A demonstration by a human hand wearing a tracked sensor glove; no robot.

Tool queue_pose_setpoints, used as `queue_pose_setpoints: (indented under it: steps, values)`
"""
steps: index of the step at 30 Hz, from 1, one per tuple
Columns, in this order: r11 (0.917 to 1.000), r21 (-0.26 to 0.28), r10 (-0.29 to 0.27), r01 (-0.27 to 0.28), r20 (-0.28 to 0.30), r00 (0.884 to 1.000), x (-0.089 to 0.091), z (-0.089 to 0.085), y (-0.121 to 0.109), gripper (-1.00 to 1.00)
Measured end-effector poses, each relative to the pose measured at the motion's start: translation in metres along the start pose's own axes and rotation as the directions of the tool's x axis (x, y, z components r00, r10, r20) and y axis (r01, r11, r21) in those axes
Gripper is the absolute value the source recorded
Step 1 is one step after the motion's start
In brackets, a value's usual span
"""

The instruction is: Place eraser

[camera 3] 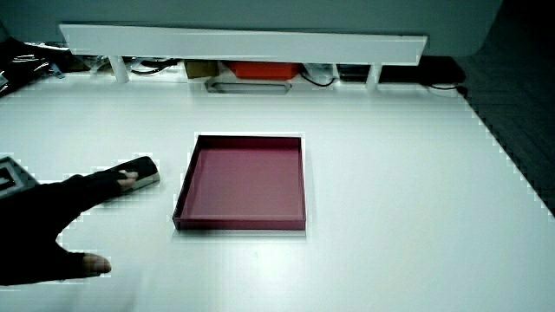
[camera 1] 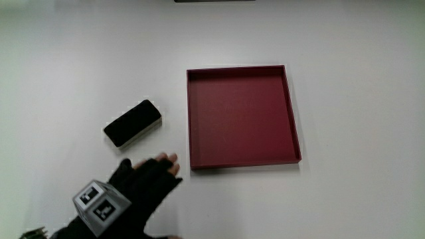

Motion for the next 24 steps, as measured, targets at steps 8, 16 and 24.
queue_pose_setpoints:
  steps: [8, 16, 24]
  values:
    - [0.9957, 0.051, 0.073, -0.077, 0.073, 0.995, -0.032, 0.008, 0.017, 0.00]
    - [0.9618, 0.036, 0.263, -0.271, 0.150, 0.953, -0.069, 0.008, 0.038, 0.00]
    - [0.9462, 0.011, 0.317, -0.323, 0.166, 0.934, -0.119, -0.005, 0.058, 0.00]
